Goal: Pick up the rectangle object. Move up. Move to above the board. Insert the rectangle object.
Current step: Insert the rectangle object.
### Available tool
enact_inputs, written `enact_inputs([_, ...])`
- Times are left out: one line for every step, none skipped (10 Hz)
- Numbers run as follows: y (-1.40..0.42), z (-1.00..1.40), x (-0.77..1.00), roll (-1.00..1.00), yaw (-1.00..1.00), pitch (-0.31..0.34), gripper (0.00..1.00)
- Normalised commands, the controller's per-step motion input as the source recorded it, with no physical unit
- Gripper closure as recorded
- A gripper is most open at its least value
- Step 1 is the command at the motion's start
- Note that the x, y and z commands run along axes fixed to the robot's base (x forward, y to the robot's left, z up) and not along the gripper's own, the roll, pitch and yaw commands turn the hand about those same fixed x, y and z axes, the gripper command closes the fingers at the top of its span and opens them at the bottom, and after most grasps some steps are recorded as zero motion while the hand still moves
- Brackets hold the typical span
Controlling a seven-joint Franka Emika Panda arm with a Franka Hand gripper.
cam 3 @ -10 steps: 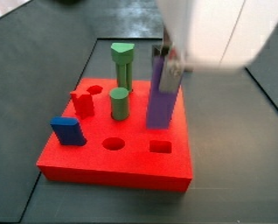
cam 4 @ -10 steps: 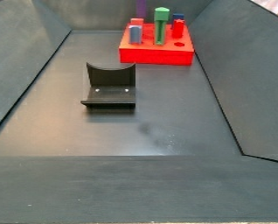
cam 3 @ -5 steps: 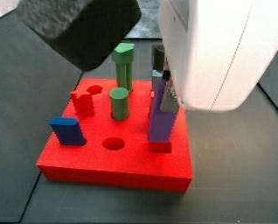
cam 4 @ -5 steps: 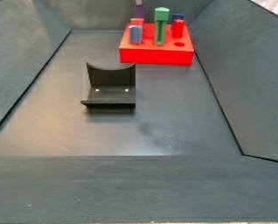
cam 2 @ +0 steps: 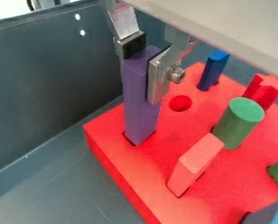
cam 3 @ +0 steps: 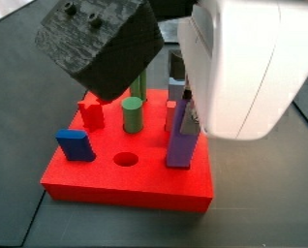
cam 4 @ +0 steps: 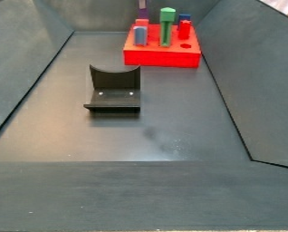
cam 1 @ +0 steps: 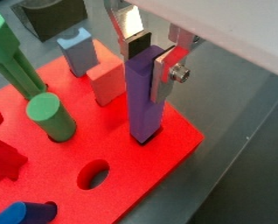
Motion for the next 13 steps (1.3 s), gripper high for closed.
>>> enact_inputs([-0.05, -0.24, 0.0, 0.04, -0.03, 0.0, 1.0])
enact_inputs([-0.18, -0.36, -0.1, 0.0, -0.21, -0.023, 1.0])
enact_inputs([-0.09, -0.39, 0.0, -0.06, -0.41, -0.12, 1.0])
enact_inputs([-0.1, -0.38, 0.07, -0.04, -0.53, -0.127, 1.0])
enact_inputs([0.0, -0.65, 0.41, 0.0, -0.58, -0.05, 1.0])
enact_inputs([0.05, -0.73, 0.56, 0.11, -0.68, 0.0, 1.0])
enact_inputs([0.1, -0.75, 0.67, 0.17, -0.6, 0.034, 1.0])
enact_inputs([0.33, -0.81, 0.5, 0.18, -0.37, 0.11, 1.0])
enact_inputs([0.35, -0.47, 0.24, 0.24, 0.15, 0.174, 1.0])
enact_inputs([0.2, -0.34, 0.0, 0.25, 0.69, 0.091, 1.0])
enact_inputs([0.15, -0.92, 0.0, 0.0, 0.93, -0.019, 1.0])
enact_inputs([0.03, -0.84, -0.08, 0.0, 1.0, -0.061, 1.0])
enact_inputs([0.01, -0.76, 0.0, 0.0, 1.0, -0.007, 1.0])
